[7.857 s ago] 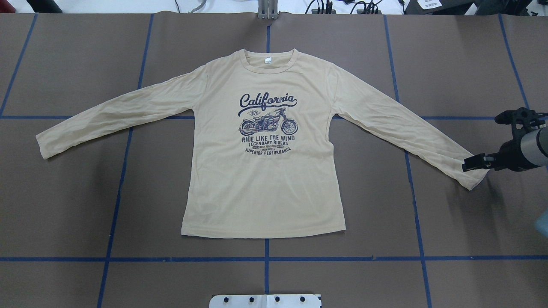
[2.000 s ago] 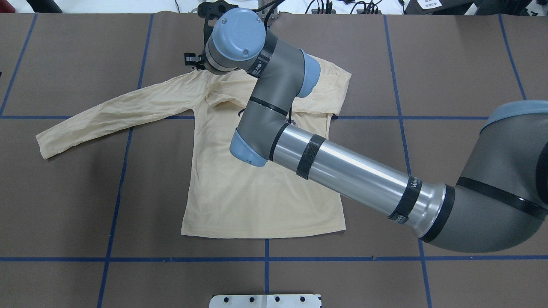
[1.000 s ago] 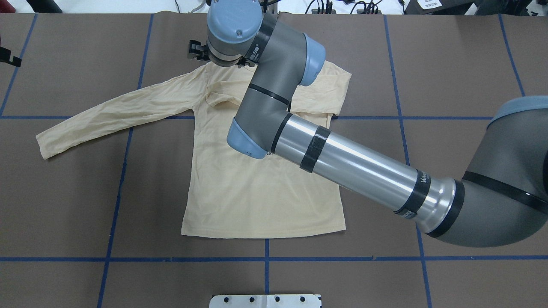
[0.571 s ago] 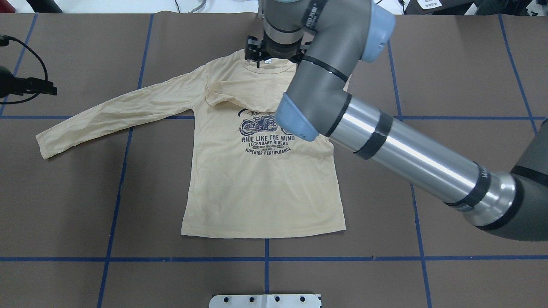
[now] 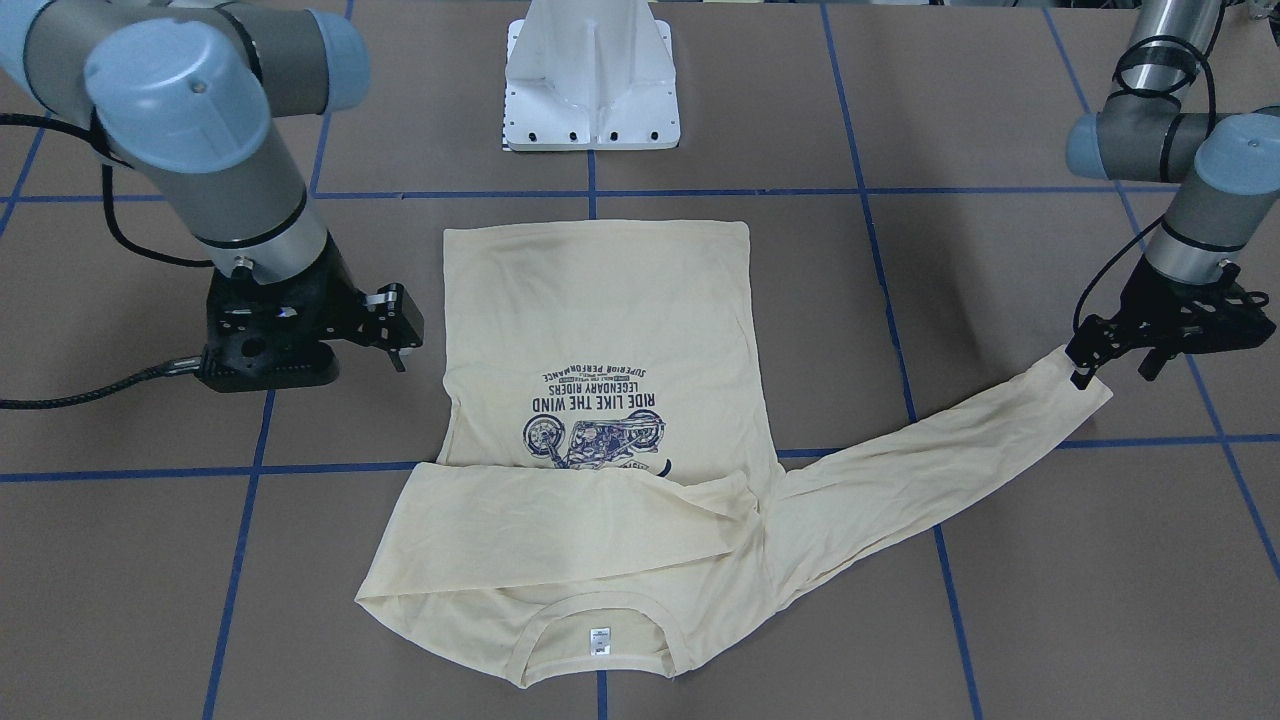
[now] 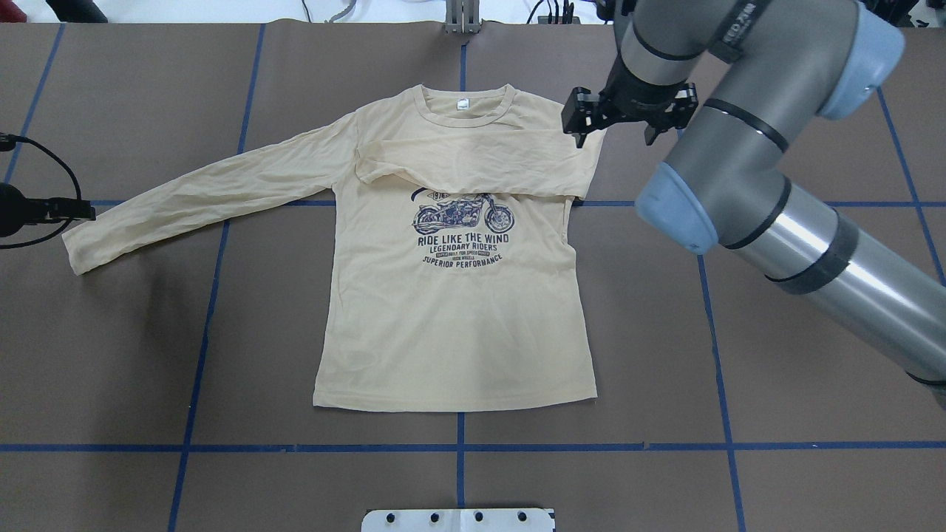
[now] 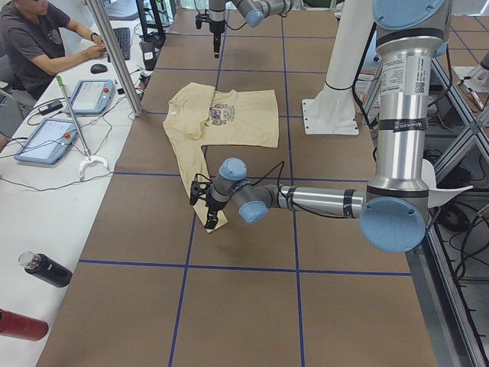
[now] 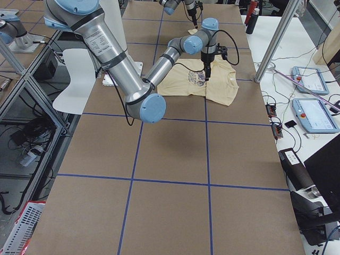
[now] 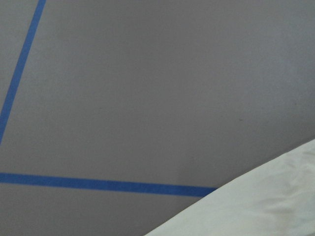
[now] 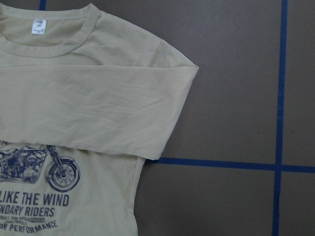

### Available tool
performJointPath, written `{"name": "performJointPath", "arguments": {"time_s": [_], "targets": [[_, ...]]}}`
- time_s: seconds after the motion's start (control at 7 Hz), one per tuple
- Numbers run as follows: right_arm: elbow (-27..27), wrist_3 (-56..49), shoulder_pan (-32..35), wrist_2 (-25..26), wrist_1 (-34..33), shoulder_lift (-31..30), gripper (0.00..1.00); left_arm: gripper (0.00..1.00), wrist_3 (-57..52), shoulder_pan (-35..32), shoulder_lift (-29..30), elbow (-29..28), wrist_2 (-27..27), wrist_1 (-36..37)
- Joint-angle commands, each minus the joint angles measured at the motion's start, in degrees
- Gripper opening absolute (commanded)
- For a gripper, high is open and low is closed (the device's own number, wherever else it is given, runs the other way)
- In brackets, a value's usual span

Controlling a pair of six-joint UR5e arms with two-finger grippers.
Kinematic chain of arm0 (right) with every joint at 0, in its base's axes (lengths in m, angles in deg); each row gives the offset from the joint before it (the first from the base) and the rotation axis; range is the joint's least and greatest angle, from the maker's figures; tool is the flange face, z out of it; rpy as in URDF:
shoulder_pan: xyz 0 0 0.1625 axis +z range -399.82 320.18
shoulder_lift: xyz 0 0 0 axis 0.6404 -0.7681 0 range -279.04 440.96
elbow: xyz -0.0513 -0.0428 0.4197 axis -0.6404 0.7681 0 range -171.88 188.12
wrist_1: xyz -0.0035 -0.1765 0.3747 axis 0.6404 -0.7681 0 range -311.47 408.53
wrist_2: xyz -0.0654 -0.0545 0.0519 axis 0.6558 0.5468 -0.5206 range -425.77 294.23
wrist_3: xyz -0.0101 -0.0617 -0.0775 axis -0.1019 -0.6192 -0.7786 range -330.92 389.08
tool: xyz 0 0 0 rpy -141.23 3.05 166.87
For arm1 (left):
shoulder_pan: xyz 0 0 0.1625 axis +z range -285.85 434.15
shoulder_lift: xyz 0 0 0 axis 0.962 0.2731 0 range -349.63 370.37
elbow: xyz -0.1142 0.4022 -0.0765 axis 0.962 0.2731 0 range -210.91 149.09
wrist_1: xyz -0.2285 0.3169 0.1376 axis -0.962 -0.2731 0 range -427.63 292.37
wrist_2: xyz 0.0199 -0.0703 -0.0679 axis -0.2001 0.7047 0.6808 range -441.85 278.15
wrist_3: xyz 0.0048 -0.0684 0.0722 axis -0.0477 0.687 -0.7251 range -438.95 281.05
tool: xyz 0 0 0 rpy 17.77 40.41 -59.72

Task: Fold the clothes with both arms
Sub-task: 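Raise the right gripper away from the shirt while the left gripper grasps the other cuff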

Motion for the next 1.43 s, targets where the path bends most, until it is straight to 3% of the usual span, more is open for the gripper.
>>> {"name": "performJointPath", "arguments": {"time_s": [0.0,0.43,0.57,0.86,1.0,1.29], "targets": [[-4.0,-2.4,1.1,-1.1,-0.1,-4.7,1.00,0.94,0.0,1.4,-0.5,-0.9,-0.5,-0.2],[-4.0,-2.4,1.1,-1.1,-0.1,-4.7,1.00,0.92,0.0,3.0,-0.5,-1.8,-0.5,-0.3],[-4.0,-2.4,1.1,-1.0,-0.1,-4.6,1.00,0.81,0.2,3.1,-0.5,-2.9,-0.5,-1.8],[-4.6,-2.4,1.1,-1.0,-0.1,-4.7,1.00,0.71,0.1,3.1,-0.4,-4.9,-0.4,-4.9],[-4.6,-2.4,1.2,-1.1,-0.1,-4.7,1.00,0.62,0.0,3.1,-0.3,-4.9,-0.3,-5.0],[-4.7,-2.4,1.4,-1.1,-0.1,-4.7,1.00,0.26,0.0,3.1,0.0,-4.5,0.0,-4.7]]}}
